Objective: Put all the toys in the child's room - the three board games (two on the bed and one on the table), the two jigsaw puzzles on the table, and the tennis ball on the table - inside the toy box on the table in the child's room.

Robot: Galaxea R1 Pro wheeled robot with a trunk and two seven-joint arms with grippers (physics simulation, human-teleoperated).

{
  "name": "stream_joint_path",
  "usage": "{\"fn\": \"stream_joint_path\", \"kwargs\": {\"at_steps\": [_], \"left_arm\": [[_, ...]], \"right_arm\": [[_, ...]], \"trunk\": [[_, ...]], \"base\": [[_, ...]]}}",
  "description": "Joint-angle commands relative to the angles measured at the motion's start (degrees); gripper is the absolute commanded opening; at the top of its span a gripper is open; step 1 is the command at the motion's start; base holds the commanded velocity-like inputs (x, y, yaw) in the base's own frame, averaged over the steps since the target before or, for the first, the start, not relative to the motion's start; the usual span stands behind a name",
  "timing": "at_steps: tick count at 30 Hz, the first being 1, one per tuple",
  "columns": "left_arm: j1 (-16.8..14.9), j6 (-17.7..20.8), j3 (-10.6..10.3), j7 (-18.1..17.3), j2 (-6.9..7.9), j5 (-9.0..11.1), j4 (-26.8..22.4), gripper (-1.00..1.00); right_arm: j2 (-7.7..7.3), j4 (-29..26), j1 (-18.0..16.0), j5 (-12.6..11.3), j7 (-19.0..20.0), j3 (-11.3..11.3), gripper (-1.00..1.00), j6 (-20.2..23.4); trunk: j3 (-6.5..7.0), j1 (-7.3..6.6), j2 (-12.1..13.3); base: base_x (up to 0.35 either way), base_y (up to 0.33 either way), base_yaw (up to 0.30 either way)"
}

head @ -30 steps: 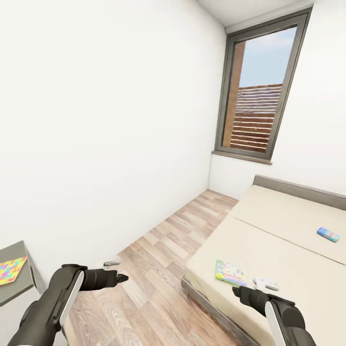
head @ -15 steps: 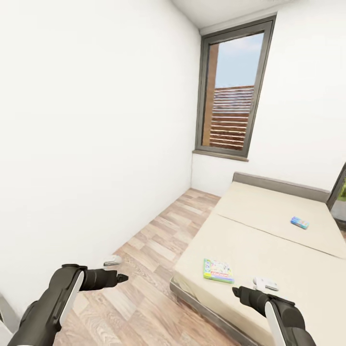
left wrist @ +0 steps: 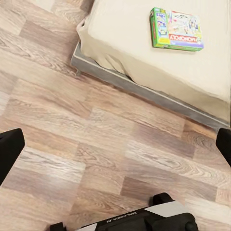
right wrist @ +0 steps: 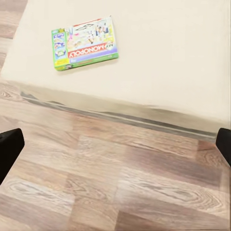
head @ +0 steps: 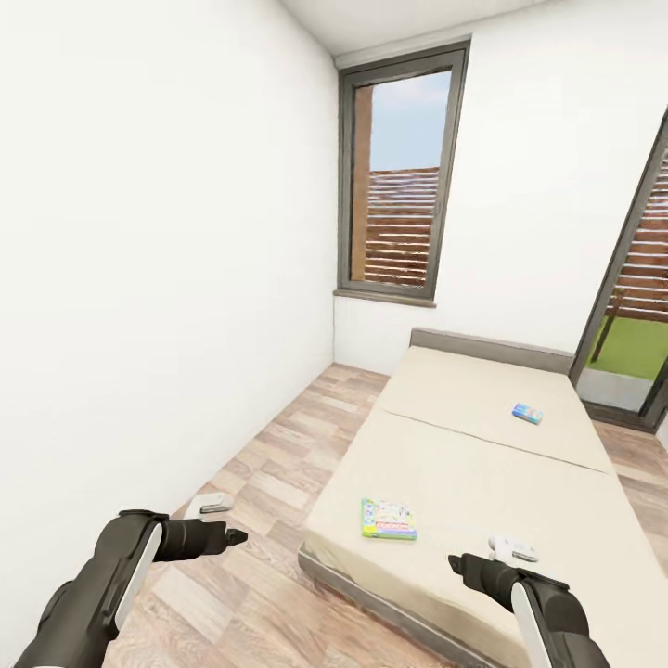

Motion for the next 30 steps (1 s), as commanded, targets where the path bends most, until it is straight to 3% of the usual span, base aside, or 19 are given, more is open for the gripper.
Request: {"fn": "stream_joint_path", "kwargs": {"at_steps": [1, 18, 30], "left_arm": [[0.00, 0.31, 0.07, -0.17, 0.01, 0.03, -0.04, 1.00], [0.00, 0.31, 0.07, -0.12, 0.01, 0.01, -0.04, 1.00], [0.00, 0.31, 0.12, -0.20, 0.01, 0.01, -0.04, 1.00]], "right_arm": [[0.06, 0.02, -0.04, -0.29, 0.07, -0.14, 1.00, 0.24], [0.06, 0.27, -0.04, -0.38, 0.08, -0.23, 1.00, 0.22], [0.06, 0.36, -0.04, -0.37, 0.08, -0.23, 1.00, 0.16]], "trunk": [[-0.03, 0.02, -0.05], [-0.03, 0.02, -0.05], [-0.03, 0.02, -0.05]], "base": [[0.005, 0.000, -0.284], [0.018, 0.010, -0.284], [0.097, 0.206, -0.284]]}}
